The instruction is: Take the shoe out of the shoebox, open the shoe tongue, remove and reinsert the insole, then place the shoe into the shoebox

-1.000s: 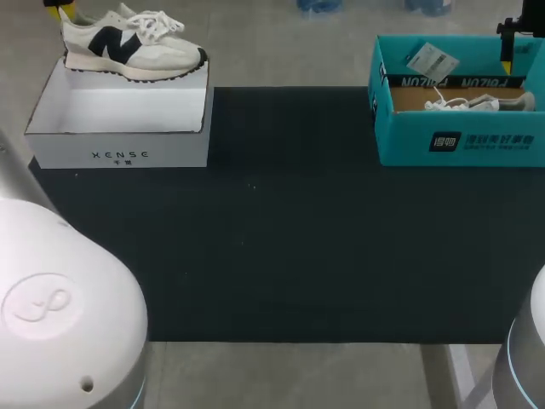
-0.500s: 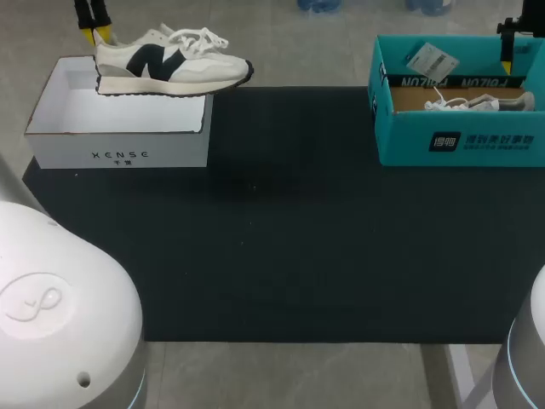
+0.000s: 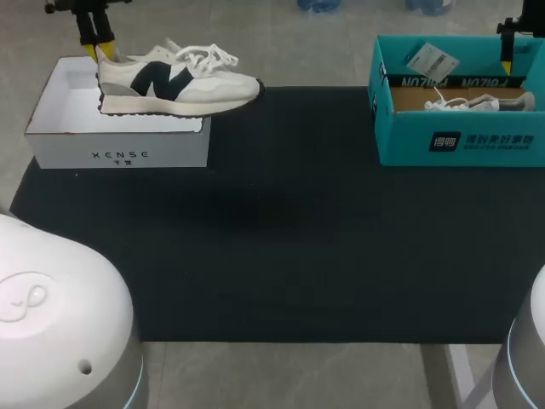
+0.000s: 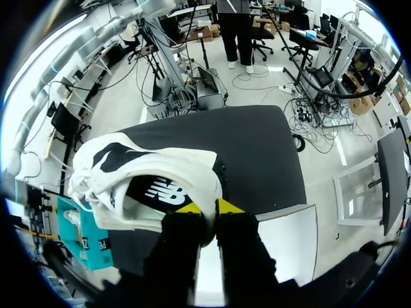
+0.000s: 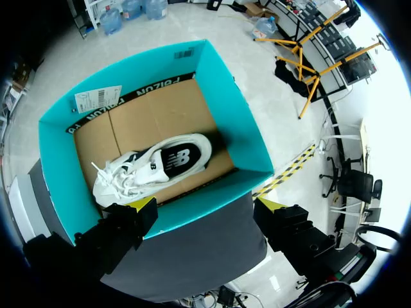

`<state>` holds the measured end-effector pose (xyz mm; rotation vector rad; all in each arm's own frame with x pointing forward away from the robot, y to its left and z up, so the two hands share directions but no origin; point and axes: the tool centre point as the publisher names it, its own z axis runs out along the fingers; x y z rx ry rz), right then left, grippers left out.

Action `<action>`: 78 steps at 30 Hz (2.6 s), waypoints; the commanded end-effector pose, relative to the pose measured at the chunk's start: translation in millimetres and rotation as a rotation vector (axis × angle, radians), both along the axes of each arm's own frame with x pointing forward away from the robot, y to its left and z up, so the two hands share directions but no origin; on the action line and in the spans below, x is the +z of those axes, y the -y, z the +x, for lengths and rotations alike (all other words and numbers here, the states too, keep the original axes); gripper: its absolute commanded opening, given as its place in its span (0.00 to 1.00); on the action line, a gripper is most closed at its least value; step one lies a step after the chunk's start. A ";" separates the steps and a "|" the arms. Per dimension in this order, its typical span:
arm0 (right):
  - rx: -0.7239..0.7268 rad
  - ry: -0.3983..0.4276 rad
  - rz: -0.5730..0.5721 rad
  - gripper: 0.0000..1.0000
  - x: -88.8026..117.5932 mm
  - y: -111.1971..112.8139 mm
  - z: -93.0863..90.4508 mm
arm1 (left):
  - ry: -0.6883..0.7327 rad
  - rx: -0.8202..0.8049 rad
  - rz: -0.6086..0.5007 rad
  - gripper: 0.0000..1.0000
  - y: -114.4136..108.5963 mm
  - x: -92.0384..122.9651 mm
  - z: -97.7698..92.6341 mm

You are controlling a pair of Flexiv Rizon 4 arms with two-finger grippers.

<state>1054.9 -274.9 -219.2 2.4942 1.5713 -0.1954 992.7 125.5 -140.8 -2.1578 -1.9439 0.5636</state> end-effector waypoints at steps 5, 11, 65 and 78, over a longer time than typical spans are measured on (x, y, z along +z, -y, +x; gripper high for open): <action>-0.001 0.000 0.000 1.00 0.1 0.2 0.0 | 0.798 0.120 -0.035 0.00 19.9 -2.8 -35.8; -0.001 0.000 0.000 1.00 0.1 0.2 0.0 | 0.818 0.111 -0.056 0.00 38.0 -4.3 -56.0; -0.001 0.000 0.000 1.00 0.1 0.2 0.0 | 0.773 -0.049 -0.071 0.00 190.9 -16.0 -167.9; -0.001 0.000 0.000 1.00 0.1 0.2 0.0 | 0.772 -0.057 -0.066 0.00 191.7 -15.8 -168.0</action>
